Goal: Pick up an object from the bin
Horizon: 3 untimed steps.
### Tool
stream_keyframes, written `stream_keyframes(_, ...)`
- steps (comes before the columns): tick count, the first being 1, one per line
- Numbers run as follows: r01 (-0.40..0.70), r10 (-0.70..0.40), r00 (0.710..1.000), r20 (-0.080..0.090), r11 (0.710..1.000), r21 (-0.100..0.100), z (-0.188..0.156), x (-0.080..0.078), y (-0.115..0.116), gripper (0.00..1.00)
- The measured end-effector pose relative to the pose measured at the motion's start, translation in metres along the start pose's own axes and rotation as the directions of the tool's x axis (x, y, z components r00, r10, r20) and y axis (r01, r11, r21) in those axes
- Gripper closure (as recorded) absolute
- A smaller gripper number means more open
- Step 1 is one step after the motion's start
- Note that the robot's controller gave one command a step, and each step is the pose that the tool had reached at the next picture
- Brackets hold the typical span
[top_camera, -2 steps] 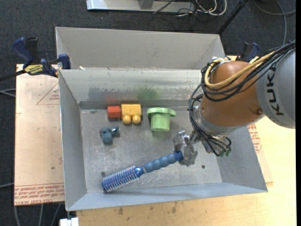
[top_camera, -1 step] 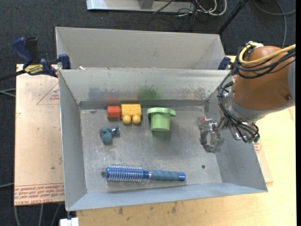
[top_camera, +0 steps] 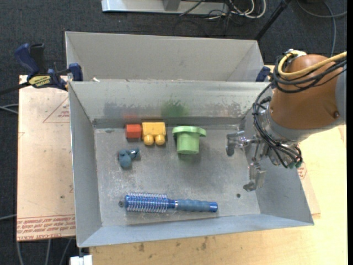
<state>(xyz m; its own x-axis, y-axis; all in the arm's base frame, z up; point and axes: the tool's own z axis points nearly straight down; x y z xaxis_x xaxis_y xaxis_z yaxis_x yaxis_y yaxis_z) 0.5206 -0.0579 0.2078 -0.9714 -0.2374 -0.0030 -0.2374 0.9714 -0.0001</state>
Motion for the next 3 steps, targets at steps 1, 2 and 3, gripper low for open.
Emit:
stream_keyframes(1,-0.092,0.092,0.996,-0.005,0.996,-0.005,0.082,-0.058,0.076,0.0)
stream_keyframes(2,0.015,-0.015,1.0,-0.006,1.0,-0.002,0.138,0.003,0.097,0.0)
stream_keyframes(3,0.016,-0.016,1.0,0.001,1.0,0.0,0.136,0.001,0.096,1.0)
